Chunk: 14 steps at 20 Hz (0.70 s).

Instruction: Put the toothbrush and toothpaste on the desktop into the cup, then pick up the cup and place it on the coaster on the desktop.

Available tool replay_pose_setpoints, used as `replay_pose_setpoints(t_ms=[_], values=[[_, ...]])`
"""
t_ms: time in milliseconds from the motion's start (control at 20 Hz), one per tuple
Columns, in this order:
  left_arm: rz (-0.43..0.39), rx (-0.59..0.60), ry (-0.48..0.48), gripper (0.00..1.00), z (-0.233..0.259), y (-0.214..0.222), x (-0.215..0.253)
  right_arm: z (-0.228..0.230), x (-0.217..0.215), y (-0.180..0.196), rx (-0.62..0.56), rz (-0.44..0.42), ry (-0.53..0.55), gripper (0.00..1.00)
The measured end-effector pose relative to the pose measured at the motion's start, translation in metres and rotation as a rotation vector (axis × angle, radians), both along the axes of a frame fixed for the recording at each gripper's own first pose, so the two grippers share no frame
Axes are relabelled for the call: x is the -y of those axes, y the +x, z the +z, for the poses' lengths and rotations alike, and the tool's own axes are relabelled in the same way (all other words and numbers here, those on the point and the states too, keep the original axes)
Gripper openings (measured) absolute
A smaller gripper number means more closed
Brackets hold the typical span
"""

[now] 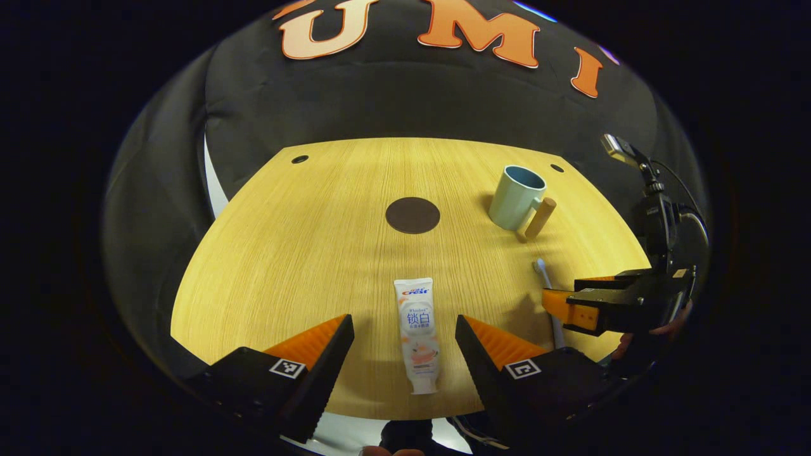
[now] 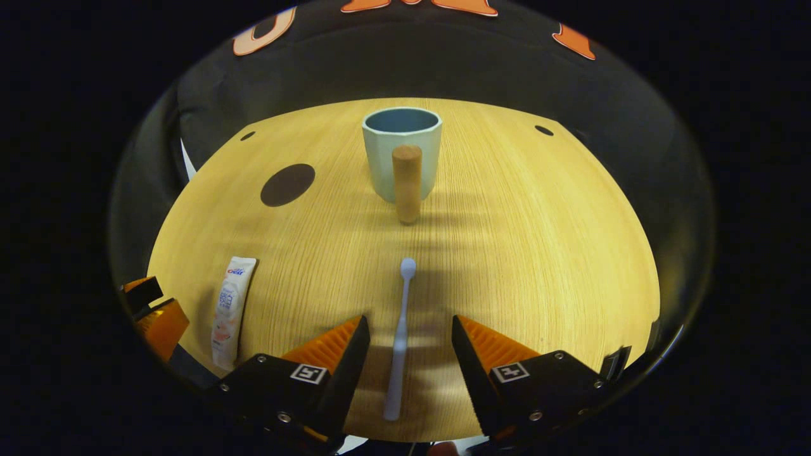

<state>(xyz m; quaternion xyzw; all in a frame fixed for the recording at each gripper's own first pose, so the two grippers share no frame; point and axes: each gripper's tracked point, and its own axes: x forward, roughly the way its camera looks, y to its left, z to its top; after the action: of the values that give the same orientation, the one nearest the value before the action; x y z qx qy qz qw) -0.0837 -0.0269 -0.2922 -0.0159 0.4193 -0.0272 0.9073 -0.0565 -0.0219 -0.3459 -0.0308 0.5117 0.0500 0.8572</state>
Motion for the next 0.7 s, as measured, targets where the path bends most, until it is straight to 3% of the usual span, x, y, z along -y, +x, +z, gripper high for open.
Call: replay_pose_setpoints(t_ms=[150, 300, 350, 450, 550, 700], values=[[0.003, -0.009, -0.001, 0.98, -0.004, 0.0, -0.001, -0.008, 0.001, 0.0, -0.029, -0.007, -0.003, 0.66], [0.003, -0.013, 0.001, 0.98, -0.004, 0.002, -0.002, -0.011, 0.001, 0.003, -0.038, -0.007, -0.005, 0.42], [0.003, -0.013, 0.002, 0.98, -0.006, 0.002, -0.002, -0.013, 0.0, 0.003, -0.041, -0.007, -0.007, 0.42], [0.003, -0.015, 0.002, 0.98, -0.007, 0.002, -0.003, -0.012, -0.002, 0.006, -0.037, -0.005, -0.007, 0.27], [0.001, -0.016, 0.001, 0.98, -0.008, 0.002, -0.002, -0.012, -0.002, 0.008, -0.035, -0.004, -0.007, 0.23], [-0.003, -0.018, -0.004, 0.98, -0.012, 0.002, -0.001, -0.012, 0.0, 0.011, -0.039, -0.011, -0.005, 0.11]])
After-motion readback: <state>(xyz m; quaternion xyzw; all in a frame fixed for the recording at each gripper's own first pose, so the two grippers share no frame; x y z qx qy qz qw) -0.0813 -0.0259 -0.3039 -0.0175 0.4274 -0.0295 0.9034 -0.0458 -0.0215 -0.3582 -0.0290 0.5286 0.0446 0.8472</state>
